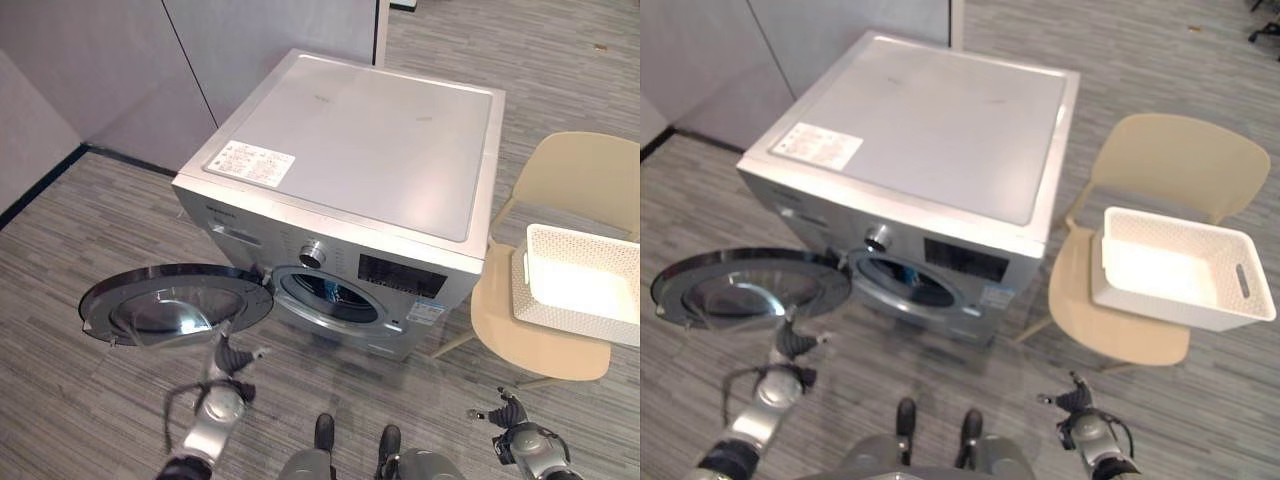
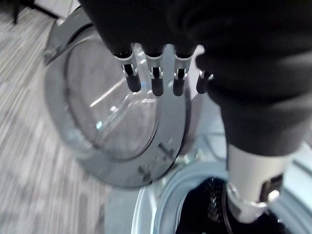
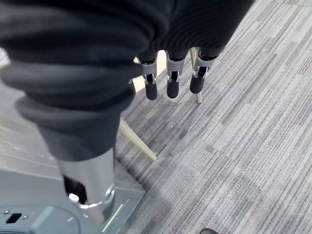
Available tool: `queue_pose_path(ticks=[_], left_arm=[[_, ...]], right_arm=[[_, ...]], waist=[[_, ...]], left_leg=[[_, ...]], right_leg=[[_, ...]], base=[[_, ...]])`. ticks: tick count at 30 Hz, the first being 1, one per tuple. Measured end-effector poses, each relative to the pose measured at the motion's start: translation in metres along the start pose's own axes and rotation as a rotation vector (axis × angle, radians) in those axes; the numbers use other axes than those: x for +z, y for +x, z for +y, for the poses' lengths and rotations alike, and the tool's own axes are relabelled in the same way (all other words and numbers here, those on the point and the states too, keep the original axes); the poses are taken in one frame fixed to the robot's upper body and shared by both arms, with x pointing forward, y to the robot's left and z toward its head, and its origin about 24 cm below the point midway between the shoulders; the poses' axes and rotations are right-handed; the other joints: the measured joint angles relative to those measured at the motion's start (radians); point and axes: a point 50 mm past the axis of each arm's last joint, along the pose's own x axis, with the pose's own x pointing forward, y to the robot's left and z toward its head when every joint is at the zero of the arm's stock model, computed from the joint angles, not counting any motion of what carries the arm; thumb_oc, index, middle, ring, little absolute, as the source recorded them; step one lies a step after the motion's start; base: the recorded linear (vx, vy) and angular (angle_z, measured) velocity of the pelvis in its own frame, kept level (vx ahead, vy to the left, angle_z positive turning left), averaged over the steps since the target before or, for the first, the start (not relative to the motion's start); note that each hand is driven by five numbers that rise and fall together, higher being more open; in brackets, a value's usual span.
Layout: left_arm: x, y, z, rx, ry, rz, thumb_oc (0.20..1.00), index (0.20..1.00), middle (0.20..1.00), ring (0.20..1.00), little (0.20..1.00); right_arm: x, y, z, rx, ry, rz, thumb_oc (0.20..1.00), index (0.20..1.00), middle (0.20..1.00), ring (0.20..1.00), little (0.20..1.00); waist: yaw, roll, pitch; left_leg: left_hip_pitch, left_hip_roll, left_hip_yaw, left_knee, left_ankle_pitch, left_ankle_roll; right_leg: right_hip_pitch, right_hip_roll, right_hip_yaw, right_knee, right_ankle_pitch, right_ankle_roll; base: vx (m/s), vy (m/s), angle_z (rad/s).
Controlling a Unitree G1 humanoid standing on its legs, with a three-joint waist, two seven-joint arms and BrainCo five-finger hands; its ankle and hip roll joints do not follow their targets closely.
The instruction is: Grab the laundry basket,head to the washer,open it,put in the laundry and shut it.
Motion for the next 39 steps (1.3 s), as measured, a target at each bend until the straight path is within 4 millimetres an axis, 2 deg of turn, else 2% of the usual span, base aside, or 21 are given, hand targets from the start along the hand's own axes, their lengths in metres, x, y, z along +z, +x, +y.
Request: queue_pose_path(ticks=[3,4,6,8,10,15,17,19,23,27,29,31,35,37,39], left_arm=[[0.016,0.016,0.026,0.055,0.094,-0.05,1.0,1.0,1.0,1.0,1.0],[0.028,0.033,0.058,0.123,0.246,-0.086,1.0,1.0,1.0,1.0,1.0],[0.036,0.047,0.086,0.185,0.352,-0.065,1.0,1.0,1.0,1.0,1.0],[0.035,0.055,0.118,0.247,0.444,-0.005,1.0,1.0,1.0,1.0,1.0],[0.032,0.062,0.146,0.266,0.568,0.087,1.0,1.0,1.0,1.0,1.0],[0.037,0.066,0.162,0.212,0.743,0.117,1.0,1.0,1.0,1.0,1.0],[0.032,0.064,0.179,0.211,0.77,0.17,1.0,1.0,1.0,1.0,1.0],[0.025,0.061,0.183,0.195,0.771,0.208,1.0,1.0,1.0,1.0,1.0],[0.014,0.056,0.183,0.215,0.738,0.218,1.0,1.0,1.0,1.0,1.0],[0.005,0.052,0.183,0.21,0.683,0.233,1.0,1.0,1.0,1.0,1.0],[-0.013,0.045,0.173,0.182,0.65,0.266,1.0,1.0,1.0,1.0,1.0],[-0.024,0.042,0.156,0.134,0.664,0.27,1.0,1.0,1.0,1.0,1.0],[-0.039,0.032,0.115,0.062,0.572,0.236,1.0,1.0,1.0,1.0,1.0],[-0.039,0.026,0.084,0.065,0.396,0.219,1.0,1.0,1.0,1.0,1.0],[-0.04,0.019,0.062,0.03,0.309,0.204,1.0,1.0,1.0,1.0,1.0]], right_arm=[[-0.002,0.0,0.0,0.014,-0.012,0.007,1.0,1.0,1.0,1.0,1.0],[0.001,0.001,-0.001,0.026,-0.015,-0.002,1.0,1.0,1.0,1.0,1.0],[0.005,0.003,-0.004,0.027,-0.019,-0.013,1.0,1.0,1.0,1.0,1.0],[0.011,0.004,-0.007,0.028,-0.032,-0.031,1.0,1.0,1.0,1.0,1.0],[0.013,0.006,-0.014,0.031,-0.086,-0.044,1.0,1.0,1.0,1.0,1.0],[0.009,0.006,-0.017,0.043,-0.119,-0.039,1.0,1.0,1.0,1.0,1.0],[0.019,0.008,-0.017,0.05,-0.127,-0.068,1.0,1.0,1.0,1.0,1.0],[0.024,0.009,-0.019,0.05,-0.131,-0.078,1.0,1.0,1.0,1.0,1.0],[0.047,0.014,-0.023,0.041,-0.132,-0.132,1.0,1.0,1.0,1.0,1.0],[0.06,0.015,-0.023,0.039,-0.13,-0.17,1.0,1.0,1.0,1.0,1.0],[0.064,0.015,-0.023,0.038,-0.128,-0.183,1.0,1.0,1.0,1.0,1.0],[0.062,0.014,-0.023,0.038,-0.131,-0.185,1.0,1.0,1.0,1.0,1.0],[0.053,0.012,-0.021,0.047,-0.169,-0.17,1.0,1.0,1.0,1.0,1.0],[0.047,0.01,-0.019,0.055,-0.181,-0.157,1.0,1.0,1.0,1.0,1.0],[0.038,0.007,-0.015,0.074,-0.189,-0.141,1.0,1.0,1.0,1.0,1.0]], waist=[[-0.009,0.001,-0.015],[-0.021,0.001,-0.017],[-0.029,0.004,-0.019],[-0.051,0.008,-0.027],[-0.053,0.014,-0.03],[-0.054,0.009,-0.027],[-0.055,-0.017,0.008],[-0.052,-0.037,0.037],[-0.044,-0.045,0.103],[-0.049,-0.035,0.109],[-0.048,-0.03,0.11],[-0.049,-0.018,0.111],[-0.041,0.023,0.095],[-0.037,0.039,0.086],[-0.027,0.05,0.074]], left_leg=[[0.002,0.0,0.001,0.0,-0.001,0.001],[0.0,0.002,0.004,-0.002,-0.001,0.001],[-0.003,0.003,0.011,-0.002,-0.001,0.001],[-0.022,0.003,0.03,-0.001,-0.004,-0.003],[-0.058,0.005,0.052,0.002,-0.002,-0.002],[-0.108,0.001,0.065,0.008,-0.002,-0.002],[-0.147,0.003,0.073,0.022,-0.002,-0.002],[-0.151,0.004,0.075,0.023,-0.003,-0.002],[-0.176,0.003,0.085,0.026,-0.001,-0.001],[-0.151,0.001,0.086,0.016,-0.001,0.0],[-0.116,0.001,0.089,-0.002,-0.001,-0.001],[-0.094,-0.001,0.087,-0.005,-0.001,-0.001],[-0.064,-0.009,0.085,-0.02,-0.001,-0.001],[-0.034,-0.018,0.084,-0.019,-0.001,-0.001],[-0.003,-0.024,0.083,-0.02,-0.001,-0.001]], right_leg=[[0.005,0.004,0.008,-0.017,0.003,0.003],[-0.001,0.006,0.011,-0.018,0.003,0.004],[-0.007,0.008,0.02,-0.018,0.005,0.006],[-0.036,0.009,0.038,-0.017,0.008,0.013],[-0.079,0.01,0.057,-0.014,0.022,0.019],[-0.137,0.007,0.076,-0.003,0.029,0.019],[-0.183,0.007,0.084,0.013,0.03,0.018],[-0.188,0.008,0.087,0.014,0.03,0.018],[-0.212,0.007,0.094,0.011,0.04,0.022],[-0.178,0.007,0.1,-0.024,0.049,0.019],[-0.144,0.008,0.103,-0.046,0.053,0.019],[-0.105,0.007,0.103,-0.076,0.058,0.024],[-0.046,0.006,0.1,-0.148,0.08,0.025],[0.002,-0.002,0.095,-0.179,0.084,0.029],[0.044,-0.006,0.094,-0.197,0.085,0.031]], base=[[0.08,0.081,-0.01],[0.05,0.092,-0.08],[0.02,0.073,-0.15],[0.0,0.07,-0.24],[0.0,0.075,-0.34],[-0.03,0.067,-0.13],[-0.02,0.082,-0.12],[-0.01,0.07,-0.06],[0.01,0.027,-0.05],[0.02,0.014,-0.05],[0.02,-0.002,-0.09],[0.01,-0.008,-0.04],[0.02,-0.049,0.06],[0.03,-0.045,0.12],[0.01,-0.093,0.13]])
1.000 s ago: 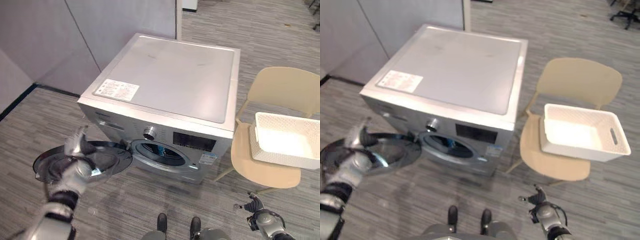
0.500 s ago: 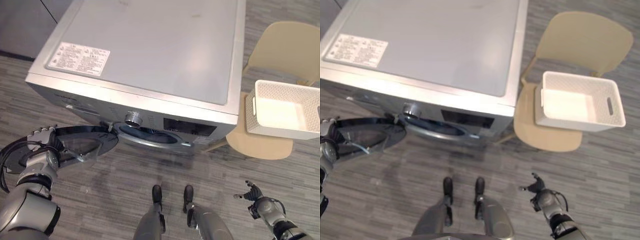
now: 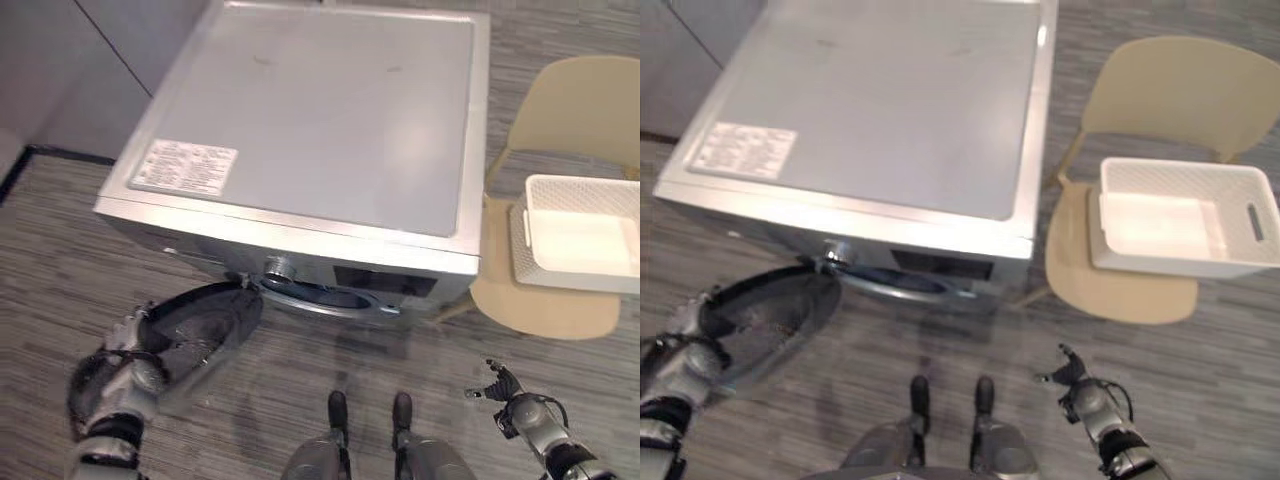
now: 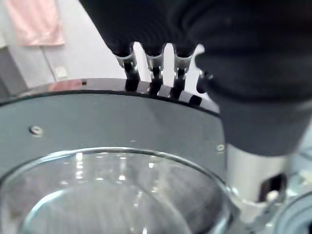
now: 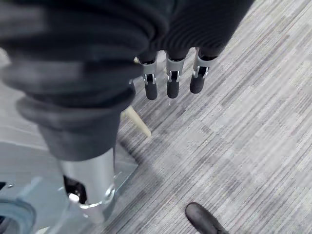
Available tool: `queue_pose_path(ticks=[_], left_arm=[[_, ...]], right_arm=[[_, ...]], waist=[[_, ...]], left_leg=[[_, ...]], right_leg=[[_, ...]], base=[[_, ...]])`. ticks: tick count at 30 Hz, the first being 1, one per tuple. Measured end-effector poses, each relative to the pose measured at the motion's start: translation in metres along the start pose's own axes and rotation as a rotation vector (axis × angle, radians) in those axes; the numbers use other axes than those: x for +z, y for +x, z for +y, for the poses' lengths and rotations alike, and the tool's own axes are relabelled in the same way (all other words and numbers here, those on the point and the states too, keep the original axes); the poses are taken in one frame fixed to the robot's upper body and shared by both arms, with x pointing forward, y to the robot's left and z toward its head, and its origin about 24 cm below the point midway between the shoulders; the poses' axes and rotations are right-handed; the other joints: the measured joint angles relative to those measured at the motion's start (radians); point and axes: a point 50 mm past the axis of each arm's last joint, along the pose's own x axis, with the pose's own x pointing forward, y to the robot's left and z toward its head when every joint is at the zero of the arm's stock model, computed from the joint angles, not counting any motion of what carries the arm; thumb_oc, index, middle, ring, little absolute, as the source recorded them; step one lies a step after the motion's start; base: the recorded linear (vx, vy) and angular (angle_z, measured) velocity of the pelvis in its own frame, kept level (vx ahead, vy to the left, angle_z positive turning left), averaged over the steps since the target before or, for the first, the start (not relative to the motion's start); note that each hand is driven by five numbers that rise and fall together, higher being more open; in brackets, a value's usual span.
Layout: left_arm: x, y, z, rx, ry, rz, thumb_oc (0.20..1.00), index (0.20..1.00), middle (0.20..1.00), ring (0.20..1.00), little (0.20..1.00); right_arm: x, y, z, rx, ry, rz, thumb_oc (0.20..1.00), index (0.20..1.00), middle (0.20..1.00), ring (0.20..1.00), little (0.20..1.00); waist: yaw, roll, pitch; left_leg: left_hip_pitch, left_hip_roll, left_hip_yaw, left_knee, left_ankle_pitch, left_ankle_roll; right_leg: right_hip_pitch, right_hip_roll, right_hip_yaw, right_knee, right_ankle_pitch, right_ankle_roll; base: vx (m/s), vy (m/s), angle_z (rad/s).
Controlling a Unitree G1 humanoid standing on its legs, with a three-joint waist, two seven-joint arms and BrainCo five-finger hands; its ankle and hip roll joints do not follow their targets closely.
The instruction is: Grab the laundry basket,head to the washer,open it,put in the laundry and shut it.
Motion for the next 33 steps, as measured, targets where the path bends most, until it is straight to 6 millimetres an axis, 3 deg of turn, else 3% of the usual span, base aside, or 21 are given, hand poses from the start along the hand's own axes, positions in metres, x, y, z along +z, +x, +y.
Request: queue_pose_path(ticks=[1,9,11,12,15,16,17,18,19,20,22,23,24,25,28,33], left_arm=[[0.011,-0.008,-0.016,-0.038,-0.068,-0.051,1.0,1.0,1.0,1.0,1.0],[0.056,-0.039,-0.044,-0.158,-0.335,-0.265,1.0,1.0,1.0,1.0,1.0],[0.066,-0.036,-0.036,-0.12,-0.394,-0.284,1.0,1.0,1.0,1.0,1.0],[0.071,-0.027,-0.023,-0.044,-0.426,-0.262,1.0,1.0,1.0,1.0,1.0],[0.076,-0.013,-0.011,0.066,-0.463,-0.213,1.0,1.0,1.0,1.0,1.0],[0.076,-0.009,-0.01,0.092,-0.469,-0.188,1.0,1.0,1.0,1.0,1.0],[0.085,-0.001,-0.002,0.169,-0.513,-0.16,1.0,1.0,1.0,1.0,1.0],[0.091,0.001,0.003,0.19,-0.521,-0.173,1.0,1.0,1.0,1.0,1.0],[0.101,0.002,0.012,0.203,-0.569,-0.202,1.0,1.0,1.0,1.0,1.0],[0.109,0.007,0.011,0.229,-0.619,-0.166,1.0,1.0,1.0,1.0,1.0],[0.119,0.014,0.01,0.227,-0.674,-0.12,1.0,1.0,1.0,1.0,1.0],[0.126,0.015,0.014,0.232,-0.721,-0.124,1.0,1.0,1.0,1.0,1.0],[0.131,0.015,0.018,0.236,-0.737,-0.137,1.0,1.0,1.0,1.0,1.0],[0.138,0.016,0.021,0.235,-0.76,-0.151,1.0,1.0,1.0,1.0,1.0],[0.146,0.012,0.022,0.245,-0.743,-0.196,1.0,1.0,1.0,1.0,1.0],[0.17,0.0,0.007,0.187,-0.691,-0.316,1.0,1.0,1.0,1.0,1.0]], right_arm=[[0.003,0.0,-0.002,-0.008,0.01,-0.009,1.0,1.0,1.0,1.0,1.0],[0.006,0.0,-0.005,-0.023,-0.014,-0.026,1.0,1.0,1.0,1.0,1.0],[0.011,0.0,0.004,-0.013,-0.003,-0.042,1.0,1.0,1.0,1.0,1.0],[0.016,0.0,0.01,-0.01,0.004,-0.06,1.0,1.0,1.0,1.0,1.0],[0.02,-0.001,0.013,-0.02,-0.007,-0.077,1.0,1.0,1.0,1.0,1.0],[0.019,-0.001,0.014,-0.019,-0.024,-0.078,1.0,1.0,1.0,1.0,1.0],[0.015,-0.003,0.017,-0.022,-0.039,-0.073,1.0,1.0,1.0,1.0,1.0],[0.015,-0.002,0.014,-0.031,-0.04,-0.073,1.0,1.0,1.0,1.0,1.0],[0.017,-0.001,0.016,-0.03,-0.039,-0.07,1.0,1.0,1.0,1.0,1.0],[0.014,-0.004,0.021,-0.013,-0.053,-0.074,1.0,1.0,1.0,1.0,1.0],[0.015,-0.004,0.018,-0.03,-0.052,-0.086,1.0,1.0,1.0,1.0,1.0],[0.023,-0.002,0.015,-0.046,-0.048,-0.107,1.0,1.0,1.0,1.0,1.0],[0.021,-0.003,0.018,-0.038,-0.044,-0.104,1.0,1.0,1.0,1.0,1.0],[0.016,-0.004,0.02,-0.036,-0.042,-0.095,1.0,1.0,1.0,1.0,1.0],[0.016,-0.004,0.008,-0.091,-0.034,-0.101,1.0,1.0,1.0,1.0,1.0],[0.013,-0.002,0.01,-0.099,-0.014,-0.074,1.0,1.0,1.0,1.0,1.0]], waist=[[0.006,0.007,-0.008],[0.01,-0.001,-0.005],[0.036,-0.035,-0.003],[0.041,-0.062,0.004],[0.064,-0.121,0.036],[0.059,-0.117,0.036],[0.058,-0.11,0.037],[0.061,-0.092,0.038],[0.062,-0.098,0.062],[0.05,-0.11,0.064],[0.032,-0.102,0.067],[0.036,-0.074,0.073],[0.028,-0.092,0.076],[0.015,-0.12,0.073],[-0.005,-0.099,0.075],[-0.006,-0.076,0.075]], left_leg=[[0.006,-0.001,-0.002,0.002,0.0,0.0],[-0.004,0.016,-0.021,0.013,0.001,0.0],[-0.044,0.03,0.008,0.043,0.001,-0.001],[-0.082,0.051,0.011,0.087,0.0,-0.006],[-0.139,0.06,-0.001,0.184,-0.004,-0.011],[-0.139,0.071,0.001,0.179,-0.01,-0.02],[-0.136,0.084,0.016,0.155,-0.043,-0.061],[-0.129,0.105,0.036,0.135,-0.079,-0.049],[-0.125,0.095,0.064,0.112,-0.047,-0.06],[-0.123,0.068,0.089,0.106,-0.053,-0.063],[-0.115,0.068,0.097,0.069,-0.065,-0.049],[-0.125,0.091,0.115,0.051,-0.058,-0.045],[-0.123,0.071,0.109,0.053,-0.058,-0.046],[-0.123,0.038,0.085,0.052,-0.061,-0.049],[-0.145,0.044,0.025,0.031,-0.045,-0.024],[-0.147,0.043,0.083,0.035,-0.003,-0.034]], right_leg=[[0.014,0.0,0.0,-0.007,0.0,0.0],[0.007,0.017,-0.005,-0.022,0.01,0.001],[-0.04,0.029,0.036,-0.015,0.02,0.0],[-0.103,0.043,0.06,0.046,0.013,-0.005],[-0.189,0.047,0.122,0.143,-0.017,-0.034],[-0.201,0.054,0.122,0.15,-0.017,-0.034],[-0.256,0.074,0.137,0.169,-0.017,-0.034],[-0.279,0.083,0.126,0.166,-0.013,-0.028],[-0.318,0.067,0.108,0.209,-0.011,-0.02],[-0.343,0.062,0.156,0.255,0.004,-0.001],[-0.342,0.056,0.164,0.232,0.002,0.002],[-0.382,0.066,0.136,0.369,-0.028,-0.021],[-0.394,0.054,0.136,0.439,-0.068,-0.015],[-0.368,0.027,0.144,0.42,-0.101,-0.042],[-0.358,0.047,0.146,0.344,-0.078,-0.007],[-0.341,0.029,0.146,0.322,-0.073,0.0]], base=[[-0.02,-0.116,0.16],[-0.11,-0.139,0.02],[-0.25,-0.315,-0.59],[-0.21,-0.214,-0.58],[-0.14,-0.153,-0.72],[-0.1,-0.1,-0.92],[-0.07,-0.03,-0.63],[-0.05,-0.033,-0.63],[-0.04,-0.056,-0.28],[-0.01,-0.041,-0.13],[0.02,-0.014,-0.14],[0.02,-0.018,-0.1],[0.0,-0.026,0.3],[-0.03,-0.008,0.59],[-0.03,0.012,0.31],[0.01,0.007,0.1]])
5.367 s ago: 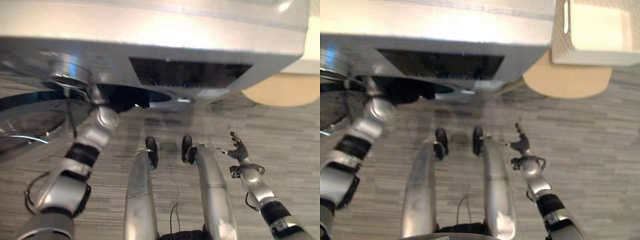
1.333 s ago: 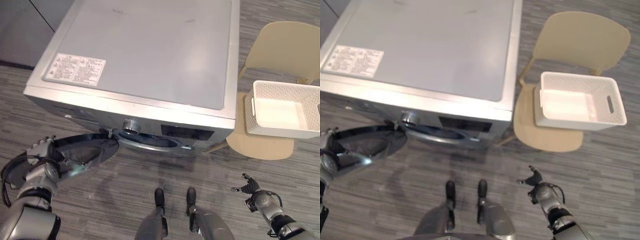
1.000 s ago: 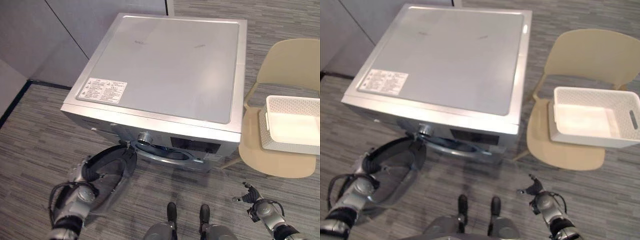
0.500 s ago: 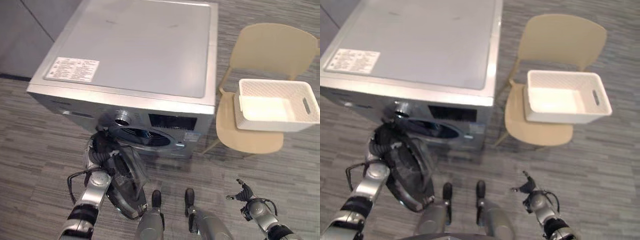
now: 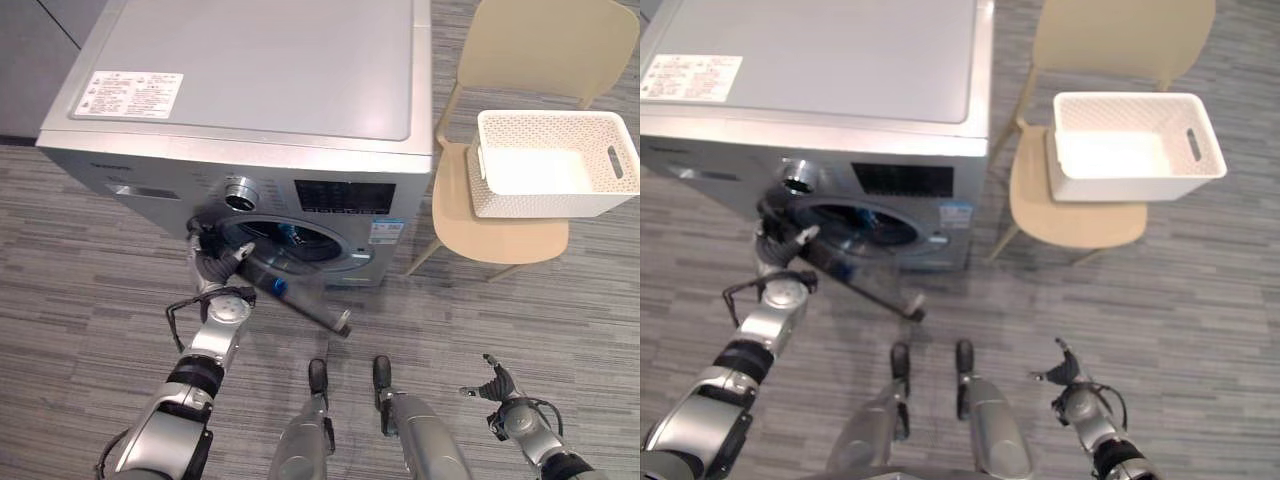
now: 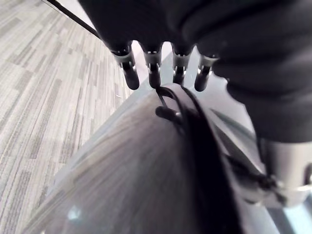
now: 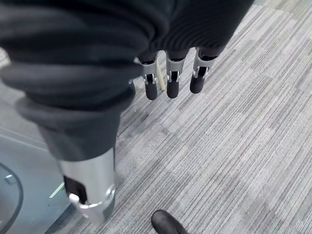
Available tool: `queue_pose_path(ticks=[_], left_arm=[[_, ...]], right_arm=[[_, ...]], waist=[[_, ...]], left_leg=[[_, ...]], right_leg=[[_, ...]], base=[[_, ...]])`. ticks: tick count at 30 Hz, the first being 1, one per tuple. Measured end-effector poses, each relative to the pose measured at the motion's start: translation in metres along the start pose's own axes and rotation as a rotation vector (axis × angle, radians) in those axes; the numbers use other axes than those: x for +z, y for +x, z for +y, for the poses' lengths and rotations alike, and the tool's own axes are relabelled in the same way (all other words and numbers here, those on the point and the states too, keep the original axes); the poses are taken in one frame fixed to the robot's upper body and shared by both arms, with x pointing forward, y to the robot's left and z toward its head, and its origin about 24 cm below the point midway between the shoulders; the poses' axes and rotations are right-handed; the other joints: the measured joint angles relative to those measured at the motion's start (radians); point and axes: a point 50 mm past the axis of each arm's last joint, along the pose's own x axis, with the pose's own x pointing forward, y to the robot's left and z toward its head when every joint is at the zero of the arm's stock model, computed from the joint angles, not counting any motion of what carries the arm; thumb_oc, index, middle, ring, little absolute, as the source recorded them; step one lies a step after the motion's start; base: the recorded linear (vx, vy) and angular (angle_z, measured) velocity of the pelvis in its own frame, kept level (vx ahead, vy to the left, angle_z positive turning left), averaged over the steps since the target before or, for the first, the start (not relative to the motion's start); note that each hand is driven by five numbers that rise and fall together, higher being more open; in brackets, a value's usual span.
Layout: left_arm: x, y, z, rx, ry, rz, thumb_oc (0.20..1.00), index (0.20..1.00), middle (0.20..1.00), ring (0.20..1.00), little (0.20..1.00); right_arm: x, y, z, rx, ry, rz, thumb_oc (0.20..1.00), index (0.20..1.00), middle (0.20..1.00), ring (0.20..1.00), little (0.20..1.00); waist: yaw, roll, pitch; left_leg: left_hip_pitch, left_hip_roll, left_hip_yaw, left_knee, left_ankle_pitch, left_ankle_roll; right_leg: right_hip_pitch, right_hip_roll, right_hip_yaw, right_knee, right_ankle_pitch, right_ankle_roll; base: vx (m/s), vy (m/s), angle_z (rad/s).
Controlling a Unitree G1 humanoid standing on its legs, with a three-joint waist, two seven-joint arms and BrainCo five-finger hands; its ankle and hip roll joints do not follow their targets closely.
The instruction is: Grab the laundry basket,head to the washer,open it,put in the laundry and shut it.
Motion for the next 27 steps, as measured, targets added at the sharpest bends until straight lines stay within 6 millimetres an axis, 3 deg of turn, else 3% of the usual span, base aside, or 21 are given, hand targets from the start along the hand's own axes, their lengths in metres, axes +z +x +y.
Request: queue_pose_path(ticks=[4,6,7,8,10,16,18,19,23,27], left_arm=[[0.006,-0.005,-0.008,-0.043,0.019,-0.038,1.0,1.0,1.0,1.0,1.0],[0.014,-0.025,-0.011,-0.103,-0.044,-0.114,1.0,1.0,1.0,1.0,1.0],[0.009,-0.049,-0.014,-0.18,-0.089,-0.163,1.0,1.0,1.0,1.0,1.0],[0.006,-0.06,-0.019,-0.233,-0.094,-0.185,1.0,1.0,1.0,1.0,1.0],[0.009,-0.077,-0.037,-0.345,-0.139,-0.216,1.0,1.0,1.0,1.0,1.0],[0.015,-0.09,-0.065,-0.563,-0.109,-0.261,1.0,1.0,1.0,1.0,1.0],[0.006,-0.098,-0.072,-0.65,-0.045,-0.244,1.0,1.0,1.0,1.0,1.0],[-0.019,-0.109,-0.072,-0.707,0.015,-0.174,1.0,1.0,1.0,1.0,1.0],[-0.079,-0.122,-0.057,-0.699,0.115,0.052,1.0,1.0,1.0,1.0,1.0],[-0.159,-0.14,-0.021,-0.578,0.215,0.418,1.0,1.0,1.0,1.0,1.0]], right_arm=[[0.004,0.0,0.0,-0.006,0.013,-0.019,1.0,1.0,1.0,1.0,1.0],[-0.001,-0.002,0.002,-0.012,0.024,0.0,1.0,1.0,1.0,1.0,1.0],[-0.003,-0.003,0.009,0.001,0.051,0.021,1.0,1.0,1.0,1.0,1.0],[-0.004,-0.004,0.013,0.009,0.062,0.028,1.0,1.0,1.0,1.0,1.0],[-0.001,-0.005,0.018,0.022,0.07,0.023,1.0,1.0,1.0,1.0,1.0],[0.018,0.004,0.015,0.012,0.082,-0.012,1.0,1.0,1.0,1.0,1.0],[0.017,0.004,0.015,0.011,0.082,-0.01,1.0,1.0,1.0,1.0,1.0],[0.016,0.004,0.014,0.009,0.085,-0.005,1.0,1.0,1.0,1.0,1.0],[0.004,0.0,0.013,-0.001,0.103,0.038,1.0,1.0,1.0,1.0,1.0],[-0.005,0.002,0.007,-0.022,0.114,0.086,1.0,1.0,1.0,1.0,1.0]], waist=[[-0.012,0.006,0.0],[-0.011,0.011,0.003],[-0.01,0.012,0.004],[-0.01,0.012,0.004],[-0.01,0.016,0.003],[-0.011,0.03,0.001],[-0.017,0.034,-0.001],[-0.034,0.038,-0.002],[-0.043,0.051,-0.01],[-0.032,0.083,-0.047]], left_leg=[[0.014,-0.019,0.031,-0.008,0.033,0.021],[0.016,-0.024,0.026,-0.018,0.043,0.034],[0.034,-0.024,0.023,-0.018,0.043,0.034],[0.048,-0.024,0.018,-0.018,0.043,0.034],[0.065,-0.023,-0.003,-0.017,0.041,0.032],[0.066,-0.005,-0.026,-0.015,0.031,0.023],[0.066,-0.003,-0.025,-0.015,0.03,0.023],[0.08,0.001,-0.027,-0.017,0.03,0.023],[0.102,0.012,-0.052,-0.017,0.03,0.023],[0.117,0.021,-0.07,-0.017,0.028,0.021]], right_leg=[[-0.002,-0.027,-0.001,0.033,0.003,0.005],[0.001,-0.033,-0.008,0.026,0.004,0.005],[0.028,-0.032,-0.01,0.011,0.008,0.001],[0.048,-0.032,-0.011,0.0,0.008,0.001],[0.078,-0.031,-0.015,-0.02,0.002,0.007],[0.089,-0.015,-0.034,-0.033,0.002,0.007],[0.089,-0.013,-0.034,-0.031,0.002,0.007],[0.107,-0.01,-0.04,-0.037,0.002,0.007],[0.149,-0.003,-0.058,-0.058,-0.001,0.002],[0.177,0.004,-0.078,-0.071,-0.006,-0.005]], base=[[0.01,-0.017,0.02],[0.04,-0.023,0.09],[0.04,-0.016,0.05],[0.03,-0.02,0.03],[0.03,-0.021,0.07],[0.03,-0.013,0.04],[0.06,0.001,-0.09],[0.07,0.002,-0.05],[0.03,0.014,0.11],[0.05,0.031,0.18]])
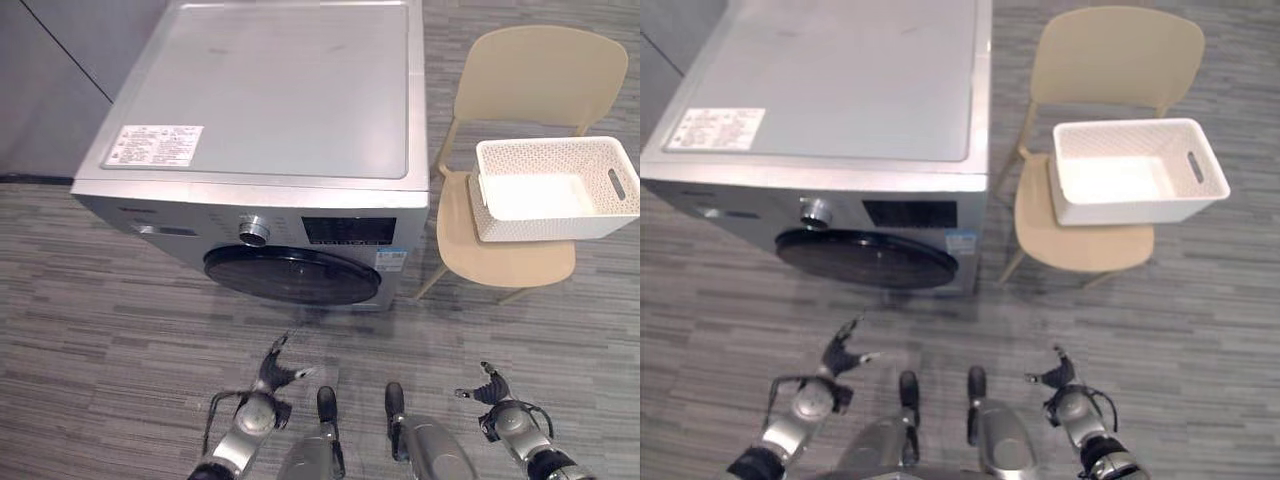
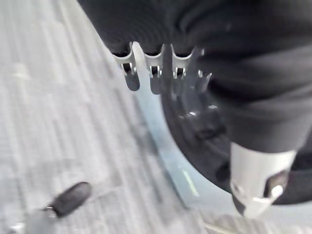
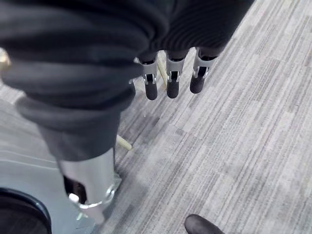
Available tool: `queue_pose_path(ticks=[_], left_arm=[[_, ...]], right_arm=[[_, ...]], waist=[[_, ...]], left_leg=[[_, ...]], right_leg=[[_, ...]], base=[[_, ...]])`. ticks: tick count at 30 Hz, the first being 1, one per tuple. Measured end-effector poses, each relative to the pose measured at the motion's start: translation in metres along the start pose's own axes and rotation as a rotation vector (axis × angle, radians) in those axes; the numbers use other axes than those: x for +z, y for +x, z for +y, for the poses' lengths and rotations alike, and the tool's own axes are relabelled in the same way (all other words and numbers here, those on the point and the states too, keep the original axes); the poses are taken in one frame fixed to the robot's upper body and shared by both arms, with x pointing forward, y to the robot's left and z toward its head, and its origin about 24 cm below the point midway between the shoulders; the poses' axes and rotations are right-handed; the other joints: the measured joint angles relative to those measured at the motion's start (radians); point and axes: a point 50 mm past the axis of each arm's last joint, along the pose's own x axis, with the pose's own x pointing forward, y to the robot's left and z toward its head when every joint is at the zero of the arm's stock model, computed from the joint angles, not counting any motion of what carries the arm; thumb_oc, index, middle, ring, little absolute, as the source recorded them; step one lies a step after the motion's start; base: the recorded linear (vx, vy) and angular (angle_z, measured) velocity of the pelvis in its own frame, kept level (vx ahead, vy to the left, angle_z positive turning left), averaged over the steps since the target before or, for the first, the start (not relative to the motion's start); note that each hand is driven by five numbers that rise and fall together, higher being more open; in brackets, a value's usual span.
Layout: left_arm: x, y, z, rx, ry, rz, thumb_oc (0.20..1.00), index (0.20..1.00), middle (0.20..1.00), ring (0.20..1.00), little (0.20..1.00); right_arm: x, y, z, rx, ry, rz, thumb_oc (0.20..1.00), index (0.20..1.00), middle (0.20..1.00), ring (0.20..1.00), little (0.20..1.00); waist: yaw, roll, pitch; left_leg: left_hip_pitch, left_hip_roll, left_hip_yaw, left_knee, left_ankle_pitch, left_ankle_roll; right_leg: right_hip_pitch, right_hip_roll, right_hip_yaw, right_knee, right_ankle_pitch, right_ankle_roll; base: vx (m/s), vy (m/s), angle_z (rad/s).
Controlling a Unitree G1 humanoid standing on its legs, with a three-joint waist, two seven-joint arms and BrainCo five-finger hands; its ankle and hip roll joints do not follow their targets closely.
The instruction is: Grab the laundry basket,head to the washer,open it,put in the laundry and shut it.
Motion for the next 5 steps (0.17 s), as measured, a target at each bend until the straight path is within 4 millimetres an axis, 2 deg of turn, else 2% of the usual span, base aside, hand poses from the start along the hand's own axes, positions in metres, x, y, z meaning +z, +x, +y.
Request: queue_pose_path(ticks=[1,2,4,5], left_arm=[[-0.022,-0.004,0.0,0.005,0.014,0.087,1.0,1.0,1.0,1.0,1.0],[-0.052,-0.008,0.001,0.038,-0.027,0.245,1.0,1.0,1.0,1.0,1.0],[-0.088,-0.024,0.002,0.057,-0.033,0.402,1.0,1.0,1.0,1.0,1.0],[-0.102,-0.031,0.003,0.066,-0.023,0.482,1.0,1.0,1.0,1.0,1.0]], right_arm=[[-0.002,0.0,-0.001,-0.004,0.005,0.01,1.0,1.0,1.0,1.0,1.0],[-0.01,0.0,-0.001,0.0,-0.002,0.049,1.0,1.0,1.0,1.0,1.0],[-0.023,-0.004,0.0,0.006,-0.004,0.094,1.0,1.0,1.0,1.0,1.0],[-0.031,-0.005,0.0,0.005,0.005,0.133,1.0,1.0,1.0,1.0,1.0]], waist=[[0.005,0.009,-0.014],[0.014,0.011,-0.039],[0.017,0.004,-0.101],[0.016,0.0,-0.122]], left_leg=[[0.003,0.0,-0.01,0.0,-0.001,0.0],[0.029,0.0,-0.011,0.001,-0.006,0.0],[0.04,0.001,-0.014,0.002,-0.031,-0.003],[0.06,0.0,-0.015,0.0,-0.035,0.003]], right_leg=[[0.01,0.0,-0.005,-0.003,-0.001,-0.002],[0.035,0.0,-0.003,-0.007,-0.003,-0.005],[0.051,0.001,-0.005,-0.011,-0.017,-0.021],[0.072,0.0,-0.007,-0.017,-0.013,-0.014]], base=[[0.07,0.064,0.11],[0.12,0.092,0.1],[0.13,0.094,0.03],[0.08,0.066,0.04]])
